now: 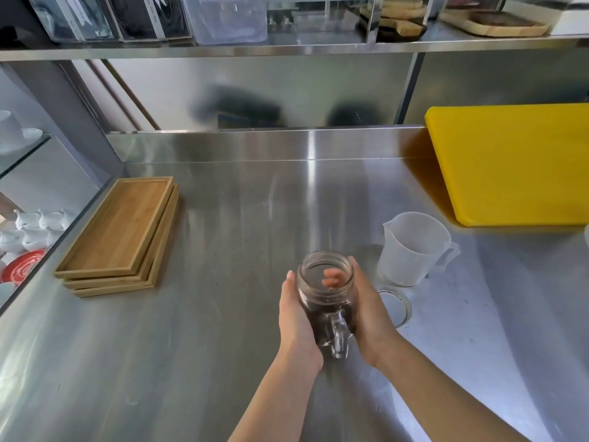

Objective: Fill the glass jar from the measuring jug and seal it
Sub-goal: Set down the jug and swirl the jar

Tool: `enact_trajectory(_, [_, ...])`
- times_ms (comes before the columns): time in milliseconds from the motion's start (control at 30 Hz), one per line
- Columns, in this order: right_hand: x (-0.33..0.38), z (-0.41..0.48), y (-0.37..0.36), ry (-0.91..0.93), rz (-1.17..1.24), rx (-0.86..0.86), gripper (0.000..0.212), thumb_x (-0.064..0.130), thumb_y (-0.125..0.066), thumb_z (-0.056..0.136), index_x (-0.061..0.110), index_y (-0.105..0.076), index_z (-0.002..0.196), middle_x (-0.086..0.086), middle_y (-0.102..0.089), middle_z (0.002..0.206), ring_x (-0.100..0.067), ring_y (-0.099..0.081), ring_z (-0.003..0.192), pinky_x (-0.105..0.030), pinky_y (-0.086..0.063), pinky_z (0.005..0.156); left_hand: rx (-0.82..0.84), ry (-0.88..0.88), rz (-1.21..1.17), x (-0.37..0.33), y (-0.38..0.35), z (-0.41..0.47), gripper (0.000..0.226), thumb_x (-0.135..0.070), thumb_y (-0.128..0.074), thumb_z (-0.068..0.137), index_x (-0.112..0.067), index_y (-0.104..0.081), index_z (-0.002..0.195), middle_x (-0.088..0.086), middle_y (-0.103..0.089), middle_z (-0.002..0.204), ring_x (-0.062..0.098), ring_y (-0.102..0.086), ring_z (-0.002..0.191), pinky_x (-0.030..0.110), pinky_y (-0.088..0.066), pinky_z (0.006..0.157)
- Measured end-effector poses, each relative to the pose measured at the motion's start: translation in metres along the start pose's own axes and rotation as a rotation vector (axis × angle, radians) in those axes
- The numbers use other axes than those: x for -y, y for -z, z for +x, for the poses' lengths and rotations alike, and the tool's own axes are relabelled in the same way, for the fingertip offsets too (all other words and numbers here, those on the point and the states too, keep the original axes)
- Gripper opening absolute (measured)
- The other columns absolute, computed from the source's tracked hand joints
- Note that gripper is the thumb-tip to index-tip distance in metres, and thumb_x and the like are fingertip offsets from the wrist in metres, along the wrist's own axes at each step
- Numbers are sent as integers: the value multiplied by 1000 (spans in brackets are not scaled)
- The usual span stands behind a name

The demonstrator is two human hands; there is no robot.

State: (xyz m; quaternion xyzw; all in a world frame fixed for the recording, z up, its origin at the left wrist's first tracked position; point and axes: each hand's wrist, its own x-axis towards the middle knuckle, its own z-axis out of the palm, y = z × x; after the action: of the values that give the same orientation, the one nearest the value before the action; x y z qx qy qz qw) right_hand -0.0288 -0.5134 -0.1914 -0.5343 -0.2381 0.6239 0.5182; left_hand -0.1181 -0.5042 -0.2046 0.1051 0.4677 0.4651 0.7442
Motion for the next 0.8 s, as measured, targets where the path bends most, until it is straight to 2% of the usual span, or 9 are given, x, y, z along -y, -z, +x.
enact_trajectory(133, [9, 7, 8, -166, 347, 115, 47, 36, -73, 52, 10, -64, 90, -14, -61, 90, -32, -57, 91, -41, -43, 87, 87, -96, 350, -7, -5, -5, 57, -69, -49, 74, -24, -72, 102, 3, -74, 106, 22, -67, 105, 43, -46, 101])
enact_trajectory(233, [15, 6, 13, -185, 604, 245, 25, 34, -66, 70, 14, -60, 83, -10, -60, 83, -27, -57, 84, -37, -47, 81, 97, -302, 681, -21, -1, -4, 44, -68, -45, 80, -35, -68, 99, -10, -70, 107, 1, -59, 107, 25, -40, 101])
enact_trajectory(300, [17, 8, 17, -204, 683, 252, 20, 37, -55, 81, 18, -60, 84, -5, -62, 81, -24, -61, 78, -34, -55, 71, -24, -543, 604, -33, 0, -7, 31, -47, -45, 91, -28, -64, 107, -15, -64, 108, -10, -55, 99, 15, -38, 97])
enact_trajectory(367, [13, 12, 18, -212, 712, 237, 20, 37, -53, 82, 19, -61, 80, -1, -58, 81, -21, -63, 67, -31, -56, 59, -179, -720, 405, -34, 1, -7, 33, -37, -43, 95, -19, -59, 118, -11, -60, 118, -2, -53, 109, 13, -36, 98])
enact_trajectory(433, [10, 12, 12, -164, 672, 221, 18, 33, -65, 70, 16, -64, 76, -3, -59, 79, -23, -64, 68, -32, -55, 65, -97, -628, 356, -25, -7, -6, 33, -40, -45, 93, -19, -62, 112, -8, -64, 113, 6, -57, 109, 24, -40, 102])
enact_trajectory(500, [4, 16, 11, -106, 609, 217, 39, 34, -75, 52, 11, -67, 83, -10, -64, 85, -29, -61, 86, -38, -50, 84, 86, -496, 545, -10, -10, -3, 42, -54, -43, 85, -24, -67, 102, -4, -71, 107, 14, -62, 107, 39, -43, 103])
enact_trajectory(567, [2, 14, 11, -60, 527, 183, 46, 33, -77, 45, 10, -67, 84, -14, -62, 87, -31, -58, 90, -43, -45, 90, 40, -569, 566, -10, -7, 4, 50, -59, -40, 75, -27, -69, 99, -2, -71, 109, 11, -61, 109, 32, -42, 101])
enact_trajectory(667, [-1, 16, 10, -19, 462, 152, 22, 32, -62, 63, 11, -68, 66, -12, -63, 67, -27, -61, 64, -35, -47, 65, -71, -623, 274, -18, -5, 11, 48, -54, -44, 70, -21, -69, 93, 6, -70, 108, 13, -63, 106, 20, -43, 92])
enact_trajectory(800, [-16, 22, 11, -65, 581, 79, 44, 39, -43, 88, 11, -72, 71, -6, -71, 74, -20, -67, 72, -28, -53, 63, 86, -524, 401, 9, -9, 13, 36, -33, -43, 85, -10, -69, 92, 19, -70, 98, 37, -62, 100, 52, -46, 96])
